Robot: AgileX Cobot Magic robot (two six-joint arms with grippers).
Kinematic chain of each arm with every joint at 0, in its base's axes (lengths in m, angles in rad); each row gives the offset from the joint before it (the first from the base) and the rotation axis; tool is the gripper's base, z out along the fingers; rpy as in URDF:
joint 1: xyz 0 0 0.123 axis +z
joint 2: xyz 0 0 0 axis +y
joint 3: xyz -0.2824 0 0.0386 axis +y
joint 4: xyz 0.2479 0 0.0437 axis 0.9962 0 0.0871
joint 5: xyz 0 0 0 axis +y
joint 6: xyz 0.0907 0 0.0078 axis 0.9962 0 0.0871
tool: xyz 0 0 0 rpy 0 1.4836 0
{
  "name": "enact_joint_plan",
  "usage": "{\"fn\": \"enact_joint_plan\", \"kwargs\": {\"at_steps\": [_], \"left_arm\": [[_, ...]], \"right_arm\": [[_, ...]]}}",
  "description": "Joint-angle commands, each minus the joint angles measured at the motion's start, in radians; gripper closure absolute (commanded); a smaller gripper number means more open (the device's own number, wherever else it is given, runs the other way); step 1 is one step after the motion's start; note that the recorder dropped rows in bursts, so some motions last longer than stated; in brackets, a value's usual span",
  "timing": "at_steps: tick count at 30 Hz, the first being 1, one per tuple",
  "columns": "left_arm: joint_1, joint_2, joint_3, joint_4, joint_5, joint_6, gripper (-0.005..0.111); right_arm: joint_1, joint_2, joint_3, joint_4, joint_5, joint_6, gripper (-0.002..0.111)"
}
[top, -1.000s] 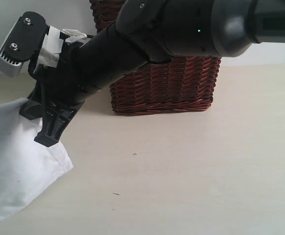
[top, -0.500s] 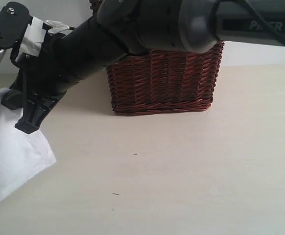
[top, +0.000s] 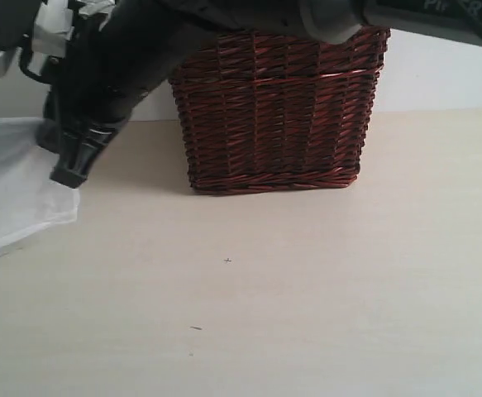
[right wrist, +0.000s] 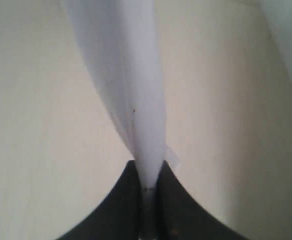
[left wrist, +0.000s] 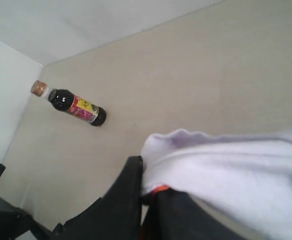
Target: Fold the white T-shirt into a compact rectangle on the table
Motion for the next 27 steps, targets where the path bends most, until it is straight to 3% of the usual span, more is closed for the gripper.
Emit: {"fn": "enact_joint_plan", "kwargs": {"at_steps": [1, 6, 12, 17, 21, 27], "left_arm": [[-0.088, -0.033, -0.009, -0.018, 0.080, -0.004, 0.107], [-0.247, -0.062, 0.026, 0.027, 0.220, -0.004, 0.107], [-0.494, -0.126, 0.122, 0.127, 0.370, -0.011, 0.107], [-0.653, -0.199, 0.200, 0.146, 0.414, -0.015, 0.107], [-0.706, -0.269, 0.209, 0.219, 0.423, -0.127, 0.107], [-0.706, -0.421, 0.209, 0.244, 0.388, -0.278, 0.107]], "right_arm": [[-0.093, -0.071, 0.005, -0.110, 0.157, 0.093, 0.108], [-0.215, -0.188, 0.067, -0.159, 0.169, 0.094, 0.108], [-0.308, -0.316, 0.126, -0.195, 0.270, 0.094, 0.108], [-0.419, -0.427, 0.198, -0.203, 0.277, 0.094, 0.108], [-0.511, -0.538, 0.236, -0.204, 0.267, 0.094, 0.108], [-0.612, -0.645, 0.235, -0.206, 0.272, 0.164, 0.108]]}}
